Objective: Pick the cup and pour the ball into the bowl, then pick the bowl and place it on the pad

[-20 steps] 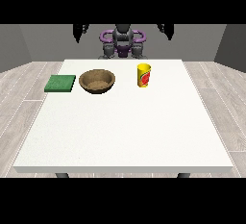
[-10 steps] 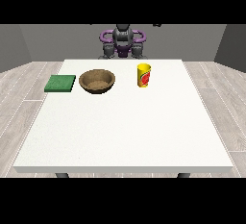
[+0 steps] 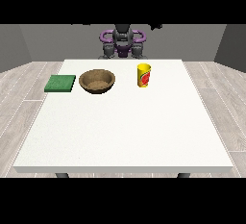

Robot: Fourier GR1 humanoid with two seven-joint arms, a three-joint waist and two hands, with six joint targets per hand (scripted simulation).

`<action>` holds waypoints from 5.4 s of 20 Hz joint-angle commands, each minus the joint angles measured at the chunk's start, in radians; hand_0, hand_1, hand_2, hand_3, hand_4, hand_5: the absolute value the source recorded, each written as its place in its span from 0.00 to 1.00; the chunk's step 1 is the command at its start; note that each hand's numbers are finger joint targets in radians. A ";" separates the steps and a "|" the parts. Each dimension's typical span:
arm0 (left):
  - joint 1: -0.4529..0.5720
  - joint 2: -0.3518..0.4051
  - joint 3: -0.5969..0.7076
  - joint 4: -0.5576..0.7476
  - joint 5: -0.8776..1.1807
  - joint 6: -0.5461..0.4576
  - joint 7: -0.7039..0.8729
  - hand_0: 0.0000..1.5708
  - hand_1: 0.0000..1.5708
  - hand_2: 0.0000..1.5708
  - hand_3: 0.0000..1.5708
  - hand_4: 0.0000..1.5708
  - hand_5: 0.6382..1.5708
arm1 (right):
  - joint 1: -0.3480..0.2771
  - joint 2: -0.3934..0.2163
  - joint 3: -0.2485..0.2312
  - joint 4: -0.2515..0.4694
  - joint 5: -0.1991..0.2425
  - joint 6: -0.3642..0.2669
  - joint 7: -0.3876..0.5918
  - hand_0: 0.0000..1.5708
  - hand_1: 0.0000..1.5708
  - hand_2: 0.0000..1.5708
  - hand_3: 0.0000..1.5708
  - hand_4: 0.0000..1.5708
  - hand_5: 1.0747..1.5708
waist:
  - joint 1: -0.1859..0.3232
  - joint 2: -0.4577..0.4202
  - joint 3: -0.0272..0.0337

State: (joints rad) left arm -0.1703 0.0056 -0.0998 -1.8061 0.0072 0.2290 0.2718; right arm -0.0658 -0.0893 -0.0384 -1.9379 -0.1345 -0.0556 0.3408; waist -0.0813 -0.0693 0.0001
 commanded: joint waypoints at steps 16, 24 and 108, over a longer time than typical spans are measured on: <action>-0.125 0.065 0.185 0.603 0.017 -0.130 -0.660 0.00 0.00 0.00 0.00 0.00 0.87 | -0.086 -0.085 -0.158 0.180 -0.105 0.148 -0.285 0.00 0.00 0.00 0.00 0.42 0.98 | -0.036 0.294 -0.0005; -0.225 0.079 0.249 0.863 0.035 -0.152 -0.778 0.00 0.00 0.00 0.00 0.13 0.85 | -0.053 -0.081 -0.174 0.287 -0.115 0.201 -0.374 0.00 0.00 0.00 0.00 0.43 0.98 | -0.050 0.277 -0.0005; -0.732 0.207 0.262 0.634 -0.104 -0.200 -0.079 0.00 0.00 0.00 0.00 0.67 1.00 | -0.215 -0.234 -0.400 0.924 -0.198 0.201 -0.420 0.00 0.00 0.00 0.00 0.48 0.98 | 0.300 0.093 -0.0060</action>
State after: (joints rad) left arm -0.9049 0.1494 0.0150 -1.1267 -0.3129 0.1722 0.2577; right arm -0.2827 -0.3599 -0.4343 -1.0191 -0.3353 0.1928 -0.0698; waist 0.1689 -0.0104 -0.0095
